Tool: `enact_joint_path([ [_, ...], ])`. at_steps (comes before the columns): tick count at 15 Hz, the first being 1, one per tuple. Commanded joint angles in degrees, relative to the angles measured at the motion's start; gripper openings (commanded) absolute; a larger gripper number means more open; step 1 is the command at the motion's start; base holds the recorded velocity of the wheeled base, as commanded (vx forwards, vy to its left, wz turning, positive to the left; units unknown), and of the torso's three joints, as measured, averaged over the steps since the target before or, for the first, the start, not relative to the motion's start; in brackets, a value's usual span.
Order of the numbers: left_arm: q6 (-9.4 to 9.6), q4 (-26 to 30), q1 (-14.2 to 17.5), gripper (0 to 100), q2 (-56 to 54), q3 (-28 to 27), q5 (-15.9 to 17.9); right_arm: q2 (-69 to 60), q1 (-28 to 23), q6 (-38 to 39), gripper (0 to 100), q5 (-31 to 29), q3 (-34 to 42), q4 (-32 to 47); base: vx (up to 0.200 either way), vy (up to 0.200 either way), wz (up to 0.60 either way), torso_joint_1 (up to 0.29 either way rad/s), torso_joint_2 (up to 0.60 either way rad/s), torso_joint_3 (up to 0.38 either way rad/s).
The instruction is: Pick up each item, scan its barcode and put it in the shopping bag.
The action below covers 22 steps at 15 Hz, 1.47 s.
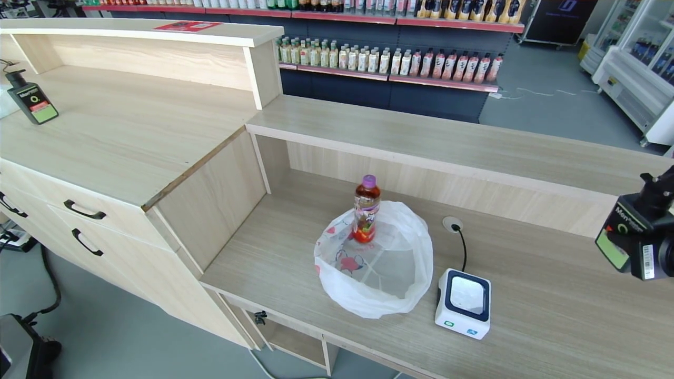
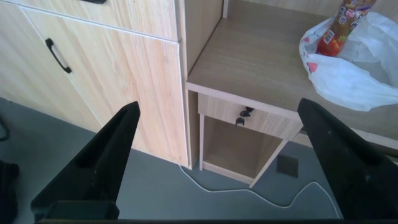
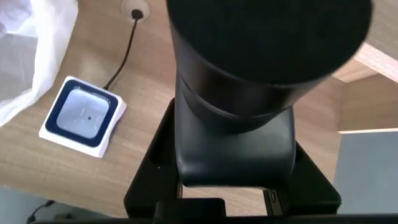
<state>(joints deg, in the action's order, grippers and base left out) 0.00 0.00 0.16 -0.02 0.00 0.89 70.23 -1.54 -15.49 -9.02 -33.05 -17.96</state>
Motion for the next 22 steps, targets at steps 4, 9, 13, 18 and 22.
enact_joint_path([
  [4, 0.00, 0.00, 0.02, 100, 0.02, 0.00, -0.01, -7.74, 6.55, -8.94, 0, -3.81, 7.56, -1.47, 0.000, 0.000, 0.00, 0.000, 0.00, 0.000],
  [9, 0.00, 0.09, 0.02, 100, 0.02, 0.00, -0.01, -9.67, 11.56, -7.88, 0, -3.81, 8.53, -3.49, 0.000, 0.000, 0.24, 0.000, 0.00, 0.002],
  [13, 0.00, 0.00, 0.02, 100, 0.02, 0.00, -0.01, -9.32, 21.93, -7.09, 0, -3.81, 8.53, -4.19, 0.000, 0.000, 0.60, 0.000, 0.00, 0.001],
  [18, 0.00, 0.09, 0.02, 100, 0.02, 0.00, -0.01, 6.67, 20.78, -5.16, 0, -3.46, 2.02, -4.63, 0.000, 0.000, 0.24, -0.002, 0.00, 0.002],
  [22, 0.00, 0.00, 0.02, 100, 0.02, 0.00, -0.01, 15.64, 16.57, -14.30, 0, -3.46, -3.25, -10.17, 0.000, 0.000, 0.00, 0.000, 0.00, 0.000],
])
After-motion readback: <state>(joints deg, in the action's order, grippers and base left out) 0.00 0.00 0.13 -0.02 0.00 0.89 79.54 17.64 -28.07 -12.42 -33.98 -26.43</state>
